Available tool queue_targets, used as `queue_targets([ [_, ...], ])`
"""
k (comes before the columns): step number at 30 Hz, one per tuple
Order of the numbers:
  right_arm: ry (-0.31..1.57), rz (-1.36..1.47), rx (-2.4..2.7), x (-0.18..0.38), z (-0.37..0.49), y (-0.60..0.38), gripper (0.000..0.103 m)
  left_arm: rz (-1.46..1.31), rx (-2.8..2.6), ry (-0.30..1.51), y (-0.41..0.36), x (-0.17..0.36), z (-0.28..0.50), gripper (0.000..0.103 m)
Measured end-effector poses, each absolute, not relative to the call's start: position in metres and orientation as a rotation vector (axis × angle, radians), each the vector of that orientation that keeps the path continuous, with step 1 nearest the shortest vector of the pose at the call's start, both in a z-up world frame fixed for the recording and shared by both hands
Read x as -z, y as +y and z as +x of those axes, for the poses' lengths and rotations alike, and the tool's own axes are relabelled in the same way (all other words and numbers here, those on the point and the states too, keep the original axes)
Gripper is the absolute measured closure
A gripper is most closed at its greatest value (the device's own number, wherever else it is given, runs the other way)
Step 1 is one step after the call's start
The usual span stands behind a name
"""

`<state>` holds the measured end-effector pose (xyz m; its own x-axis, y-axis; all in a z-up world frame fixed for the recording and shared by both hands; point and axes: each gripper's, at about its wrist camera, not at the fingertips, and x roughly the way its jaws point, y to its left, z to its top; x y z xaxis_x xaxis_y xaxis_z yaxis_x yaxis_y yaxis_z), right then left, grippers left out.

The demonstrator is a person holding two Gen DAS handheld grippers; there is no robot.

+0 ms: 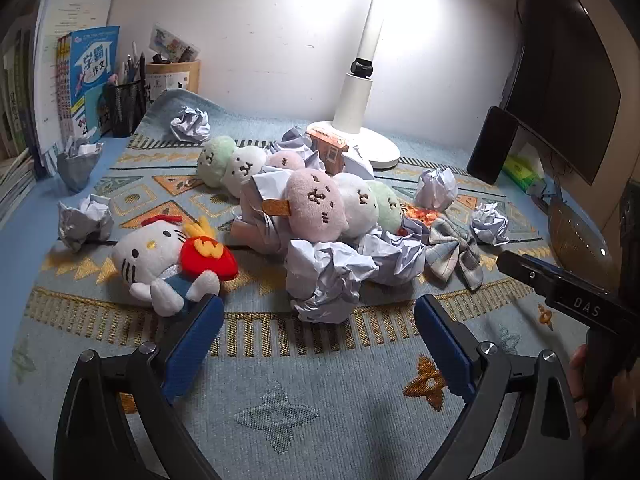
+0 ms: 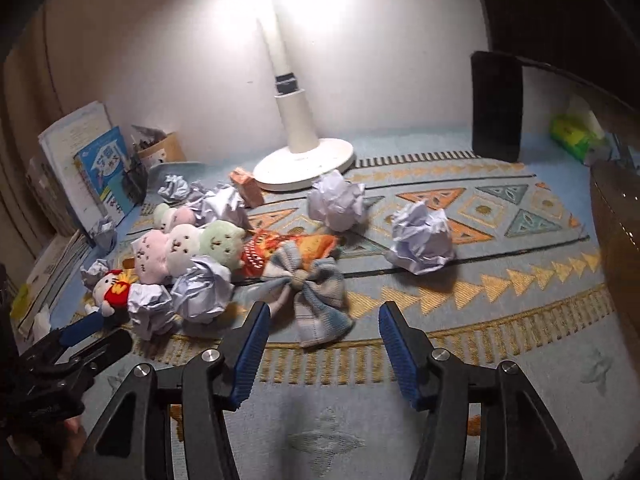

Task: Organize objects
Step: 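Grasp a crumpled paper ball with the left tool while the right tool grasps the plaid bow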

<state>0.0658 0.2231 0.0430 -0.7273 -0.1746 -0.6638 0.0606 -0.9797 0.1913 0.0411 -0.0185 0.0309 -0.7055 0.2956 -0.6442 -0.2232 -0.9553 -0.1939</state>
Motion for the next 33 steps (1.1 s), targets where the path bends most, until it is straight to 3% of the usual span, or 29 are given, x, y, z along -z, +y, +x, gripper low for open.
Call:
queue_targets([
  [2,-0.212,1.122,2.774,-0.04,0.064,0.224,0.046,-1.042,-2.666,-0.131,-0.017,-0.03,0.04,0.007],
  [4,-0.176,1.117,2.759,-0.039,0.064,0.217,0.034,-1.057,-2.645,-0.112,-0.014,-0.028,0.039,0.007],
  [9,-0.015,1.136,2.79,-0.037,0.063,0.198,0.033,-1.041,-2.594,-0.112,-0.012,-0.029,0.042,0.006],
  [17,-0.113,1.133,2.8,-0.036,0.063,0.21,0.032,-1.081,-2.517,-0.23,-0.022,-0.023,0.034,0.008],
  [18,-0.107,1.121,2.806,-0.037,0.064,0.209,0.032,-1.082,-2.515,-0.242,-0.023,-0.023,0.033,0.009],
  [22,-0.135,1.134,2.798,-0.038,0.06,0.21,0.032,-1.124,-2.524,-0.309,-0.025,-0.022,0.026,0.03],
  [25,-0.183,1.21,2.716,-0.033,0.044,0.209,0.032,-1.164,-2.51,-0.366,-0.025,-0.02,0.015,0.03],
  [29,-0.142,1.261,2.696,-0.031,0.024,0.197,0.032,-1.211,-2.555,-0.27,-0.013,-0.016,0.003,0.03],
  [33,-0.125,1.265,2.678,-0.026,0.01,0.188,0.032,-1.239,-2.551,-0.297,-0.014,-0.012,-0.004,0.03],
])
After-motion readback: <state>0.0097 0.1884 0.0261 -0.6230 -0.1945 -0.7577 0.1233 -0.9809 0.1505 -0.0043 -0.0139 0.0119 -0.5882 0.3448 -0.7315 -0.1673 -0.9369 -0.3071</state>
